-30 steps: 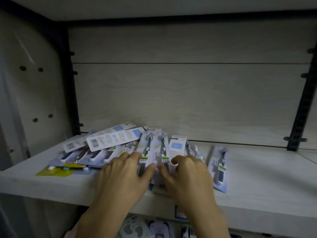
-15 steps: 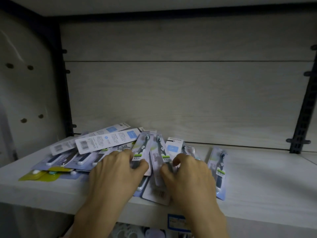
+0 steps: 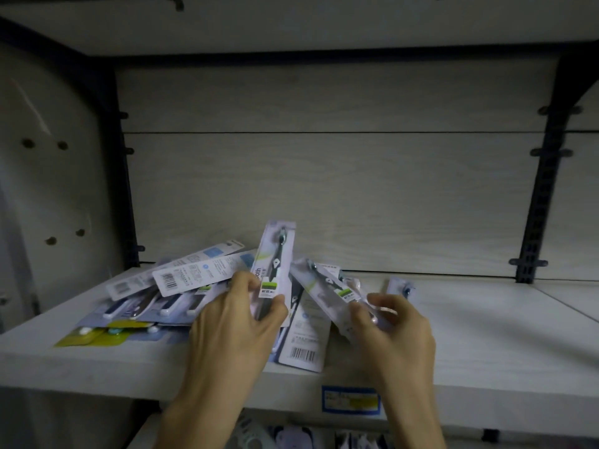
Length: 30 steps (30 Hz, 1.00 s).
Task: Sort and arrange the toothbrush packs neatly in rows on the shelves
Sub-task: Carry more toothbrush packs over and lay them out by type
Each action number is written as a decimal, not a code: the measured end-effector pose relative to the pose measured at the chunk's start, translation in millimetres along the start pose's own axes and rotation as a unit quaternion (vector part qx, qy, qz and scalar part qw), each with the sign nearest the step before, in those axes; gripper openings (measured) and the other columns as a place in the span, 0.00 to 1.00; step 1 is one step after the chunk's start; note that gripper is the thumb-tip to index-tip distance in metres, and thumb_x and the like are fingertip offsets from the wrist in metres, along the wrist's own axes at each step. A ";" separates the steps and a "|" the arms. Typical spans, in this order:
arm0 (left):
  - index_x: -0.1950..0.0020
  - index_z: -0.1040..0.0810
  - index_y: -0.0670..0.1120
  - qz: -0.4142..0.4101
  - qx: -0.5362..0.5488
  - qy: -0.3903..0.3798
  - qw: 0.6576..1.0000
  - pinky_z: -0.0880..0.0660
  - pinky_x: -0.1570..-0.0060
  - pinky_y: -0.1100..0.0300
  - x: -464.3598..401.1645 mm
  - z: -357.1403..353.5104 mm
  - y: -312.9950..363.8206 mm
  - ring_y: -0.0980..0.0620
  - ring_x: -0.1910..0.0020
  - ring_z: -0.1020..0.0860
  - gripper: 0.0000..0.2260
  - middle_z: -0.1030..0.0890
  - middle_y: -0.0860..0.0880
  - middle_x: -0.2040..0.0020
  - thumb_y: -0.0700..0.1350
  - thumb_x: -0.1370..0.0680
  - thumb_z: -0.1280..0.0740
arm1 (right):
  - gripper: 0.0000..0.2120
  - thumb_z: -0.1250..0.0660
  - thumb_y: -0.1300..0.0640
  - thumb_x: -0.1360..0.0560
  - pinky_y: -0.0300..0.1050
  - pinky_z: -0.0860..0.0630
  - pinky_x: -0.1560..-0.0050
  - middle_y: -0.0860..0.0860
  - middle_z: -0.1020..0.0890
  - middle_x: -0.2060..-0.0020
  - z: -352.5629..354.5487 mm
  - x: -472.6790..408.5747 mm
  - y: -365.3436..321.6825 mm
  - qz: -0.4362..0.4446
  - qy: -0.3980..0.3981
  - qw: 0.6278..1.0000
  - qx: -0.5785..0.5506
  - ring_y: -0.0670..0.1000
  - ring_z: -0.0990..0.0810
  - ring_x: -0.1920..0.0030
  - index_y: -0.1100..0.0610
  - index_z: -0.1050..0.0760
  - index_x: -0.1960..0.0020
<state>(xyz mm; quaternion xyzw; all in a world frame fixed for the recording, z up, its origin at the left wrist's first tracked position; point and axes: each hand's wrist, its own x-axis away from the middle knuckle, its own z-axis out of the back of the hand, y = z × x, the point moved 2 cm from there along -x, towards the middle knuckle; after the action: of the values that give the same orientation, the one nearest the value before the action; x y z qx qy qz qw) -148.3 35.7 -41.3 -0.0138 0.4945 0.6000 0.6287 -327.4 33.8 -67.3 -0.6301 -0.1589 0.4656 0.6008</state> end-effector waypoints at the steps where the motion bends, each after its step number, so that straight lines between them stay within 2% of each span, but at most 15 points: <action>1: 0.45 0.30 0.53 0.010 0.019 -0.001 1.000 0.34 0.64 0.58 3.2 3.3 0.3 0.50 0.60 0.25 0.14 0.21 0.54 0.52 0.57 0.26 0.35 | 0.07 0.28 0.53 0.31 0.44 0.25 0.54 0.45 0.19 0.61 1.1 4.9 2.2 -0.017 0.009 1.000 -0.022 0.50 0.20 0.55 0.49 0.23 0.54; 4: 0.43 0.31 0.52 0.031 0.063 0.005 0.998 0.34 0.64 0.56 15.0 11.0 -1.5 0.48 0.56 0.22 0.16 0.19 0.51 0.48 0.55 0.27 0.32 | 0.11 0.27 0.46 0.35 0.57 0.20 0.52 0.48 0.17 0.57 6.9 22.1 2.7 -0.042 0.031 0.996 -0.077 0.52 0.18 0.54 0.45 0.23 0.54; 6: 0.44 0.32 0.53 0.042 0.090 0.003 0.995 0.33 0.66 0.56 25.2 16.6 -1.9 0.49 0.59 0.23 0.16 0.19 0.52 0.50 0.55 0.28 0.31 | 0.22 0.28 0.42 0.38 0.59 0.20 0.51 0.50 0.16 0.55 13.8 34.5 3.4 -0.068 0.042 0.991 -0.104 0.53 0.17 0.53 0.46 0.23 0.46; 8: 0.41 0.31 0.52 0.057 0.117 -0.006 0.992 0.30 0.63 0.56 36.2 22.6 -2.6 0.50 0.58 0.24 0.19 0.19 0.53 0.51 0.55 0.28 0.31 | 0.30 0.25 0.47 0.34 0.59 0.21 0.47 0.51 0.16 0.56 24.8 46.7 1.0 -0.101 0.049 0.981 -0.158 0.53 0.17 0.53 0.50 0.28 0.35; 10: 0.40 0.29 0.51 0.075 0.131 -0.018 0.988 0.28 0.60 0.55 46.5 23.5 -2.9 0.48 0.55 0.22 0.21 0.19 0.52 0.52 0.57 0.29 0.31 | 0.28 0.26 0.54 0.30 0.53 0.21 0.49 0.52 0.16 0.56 37.3 54.9 1.2 -0.134 0.040 0.962 -0.233 0.52 0.17 0.55 0.56 0.30 0.32; 13: 0.50 0.25 0.51 0.100 0.171 -0.050 0.979 0.23 0.60 0.52 67.5 21.6 -3.5 0.45 0.61 0.20 0.22 0.18 0.49 0.63 0.65 0.35 0.35 | 0.22 0.28 0.60 0.28 0.46 0.22 0.58 0.54 0.17 0.55 56.5 76.3 -5.1 -0.171 0.021 0.937 -0.303 0.51 0.19 0.56 0.57 0.27 0.36; 15: 0.52 0.24 0.50 0.111 0.203 -0.062 0.971 0.22 0.63 0.49 83.4 19.0 -1.4 0.44 0.65 0.20 0.26 0.19 0.46 0.66 0.67 0.39 0.39 | 0.18 0.28 0.61 0.29 0.45 0.23 0.60 0.56 0.18 0.55 68.8 92.0 -7.8 -0.186 0.007 0.930 -0.316 0.51 0.20 0.58 0.60 0.23 0.40; 18: 0.51 0.23 0.50 0.110 0.243 -0.056 0.962 0.23 0.64 0.50 105.2 18.8 8.0 0.45 0.64 0.21 0.25 0.19 0.47 0.65 0.65 0.39 0.37 | 0.13 0.29 0.59 0.37 0.50 0.27 0.58 0.58 0.17 0.60 86.0 112.8 -9.8 -0.197 -0.039 0.923 -0.329 0.55 0.22 0.62 0.59 0.17 0.53; 21: 0.53 0.23 0.50 0.114 0.320 -0.071 0.938 0.23 0.64 0.52 124.3 15.1 17.7 0.50 0.66 0.21 0.16 0.19 0.51 0.64 0.58 0.34 0.29 | 0.15 0.30 0.59 0.39 0.49 0.22 0.60 0.59 0.15 0.59 104.8 128.2 -7.2 -0.205 -0.056 0.926 -0.312 0.55 0.18 0.62 0.60 0.18 0.52; 23: 0.54 0.24 0.50 0.124 0.367 -0.077 0.919 0.24 0.64 0.58 133.5 11.0 22.7 0.56 0.66 0.21 0.10 0.18 0.54 0.64 0.50 0.31 0.26 | 0.17 0.29 0.59 0.39 0.53 0.20 0.54 0.58 0.15 0.60 116.7 136.3 -6.5 -0.208 -0.054 0.930 -0.299 0.55 0.16 0.62 0.60 0.20 0.50; 26: 0.55 0.24 0.51 0.119 0.403 -0.096 0.902 0.27 0.67 0.68 144.0 3.9 34.9 0.61 0.68 0.22 0.08 0.18 0.58 0.64 0.41 0.28 0.28 | 0.17 0.28 0.59 0.37 0.54 0.23 0.49 0.56 0.15 0.61 136.3 142.1 -6.7 -0.196 -0.040 0.939 -0.280 0.53 0.16 0.62 0.60 0.21 0.49; 30: 0.52 0.24 0.51 0.107 0.439 -0.142 0.881 0.28 0.68 0.72 155.7 2.0 62.1 0.63 0.68 0.23 0.10 0.19 0.56 0.63 0.36 0.26 0.32 | 0.15 0.28 0.60 0.34 0.50 0.21 0.54 0.52 0.14 0.63 163.1 143.0 -4.4 -0.178 -0.023 0.951 -0.252 0.51 0.15 0.62 0.58 0.22 0.49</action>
<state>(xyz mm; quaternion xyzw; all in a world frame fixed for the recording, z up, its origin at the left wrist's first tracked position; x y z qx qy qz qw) -227.3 169.7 -103.9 0.4019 0.6114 0.3806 0.5655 -378.8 242.7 -94.5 -0.7117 -0.3947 0.3099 0.4915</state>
